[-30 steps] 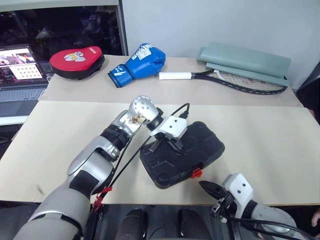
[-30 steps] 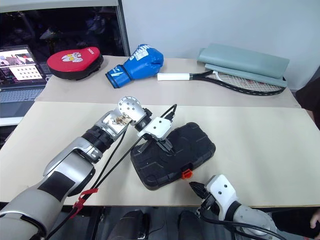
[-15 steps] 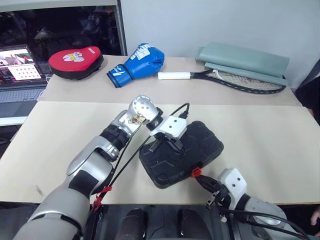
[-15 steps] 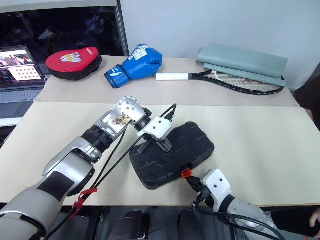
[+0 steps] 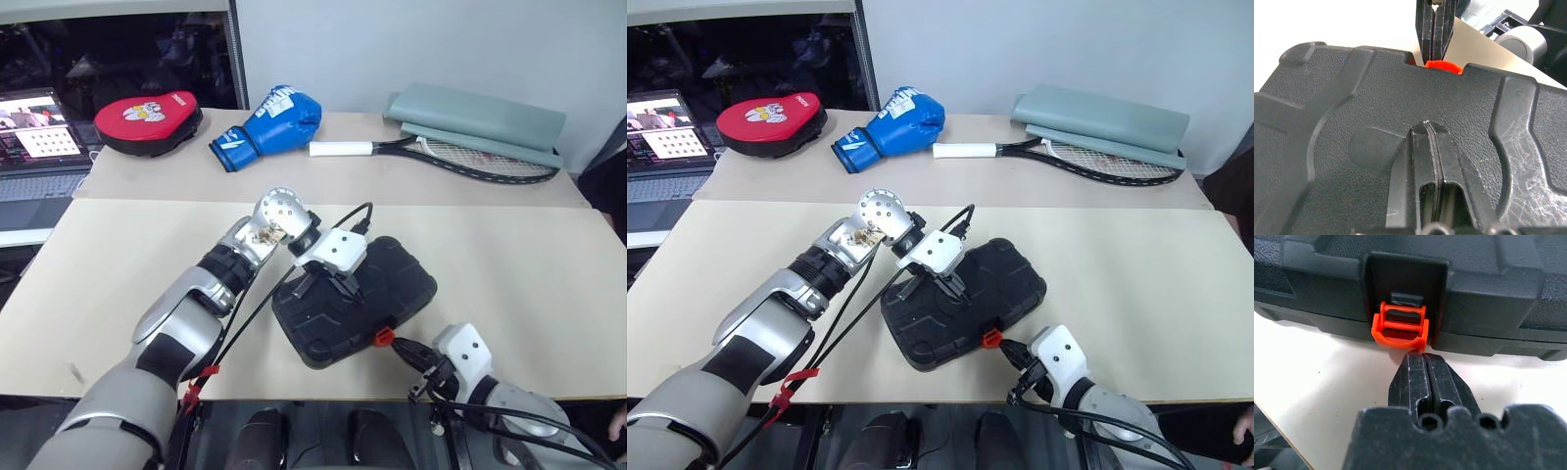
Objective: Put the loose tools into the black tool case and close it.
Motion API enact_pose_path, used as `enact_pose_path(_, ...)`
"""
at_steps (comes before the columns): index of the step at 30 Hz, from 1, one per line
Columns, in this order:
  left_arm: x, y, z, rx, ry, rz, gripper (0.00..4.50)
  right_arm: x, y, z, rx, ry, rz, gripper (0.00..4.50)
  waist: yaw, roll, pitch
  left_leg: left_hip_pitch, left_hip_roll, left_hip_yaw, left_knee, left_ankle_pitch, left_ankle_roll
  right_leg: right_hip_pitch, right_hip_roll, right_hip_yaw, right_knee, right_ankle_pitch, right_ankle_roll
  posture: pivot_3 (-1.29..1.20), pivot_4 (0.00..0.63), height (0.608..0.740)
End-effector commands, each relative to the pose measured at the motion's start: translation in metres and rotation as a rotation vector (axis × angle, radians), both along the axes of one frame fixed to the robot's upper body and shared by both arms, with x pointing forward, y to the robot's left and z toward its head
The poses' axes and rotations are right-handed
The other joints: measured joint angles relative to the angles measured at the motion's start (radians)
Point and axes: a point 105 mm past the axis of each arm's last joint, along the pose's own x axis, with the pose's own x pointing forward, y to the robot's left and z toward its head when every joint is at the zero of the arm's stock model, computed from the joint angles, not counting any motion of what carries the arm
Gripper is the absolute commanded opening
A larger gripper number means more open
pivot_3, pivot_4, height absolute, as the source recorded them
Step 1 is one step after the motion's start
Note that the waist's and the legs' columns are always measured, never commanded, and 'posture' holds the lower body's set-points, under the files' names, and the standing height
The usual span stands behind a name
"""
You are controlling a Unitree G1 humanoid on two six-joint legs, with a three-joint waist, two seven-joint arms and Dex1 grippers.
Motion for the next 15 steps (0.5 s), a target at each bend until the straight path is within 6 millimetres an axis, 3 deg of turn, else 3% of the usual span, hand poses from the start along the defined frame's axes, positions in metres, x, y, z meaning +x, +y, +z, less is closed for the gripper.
enact_pose_path(1, -0.002, 0.002, -0.021, 0.078, 0.084, 0.043, 0.01, 0.002, 0.011, 0.026, 0.023, -0.100, 0.054, 0.00, -0.001, 0.000, 0.000, 0.000, 0.000, 0.000, 0.000, 0.000, 0.000, 0.000, 0.000, 0.000, 0.000, 0.000, 0.000, 0.00, 0.150, 0.737)
enact_pose_path(7, 0.001, 0.011, -0.018, 0.073, 0.112, 0.088, 0.01, -0.013, 0.010, 0.028, 0.041, -0.048, 0.107, 0.00, -0.001, 0.000, 0.000, -0.001, 0.000, 0.000, 0.000, 0.000, 0.000, -0.001, 0.000, 0.000, 0.000, 0.000, 0.000, 0.00, 0.150, 0.737)
enact_pose_path(15, 0.000, 0.005, -0.021, 0.083, 0.085, 0.065, 0.01, 0.001, 0.011, 0.005, 0.021, 0.005, 0.067, 0.00, 0.001, 0.000, 0.000, 0.000, 0.000, 0.000, 0.000, 0.000, 0.000, 0.000, 0.001, 0.000, 0.000, 0.000, 0.000, 0.00, 0.150, 0.737)
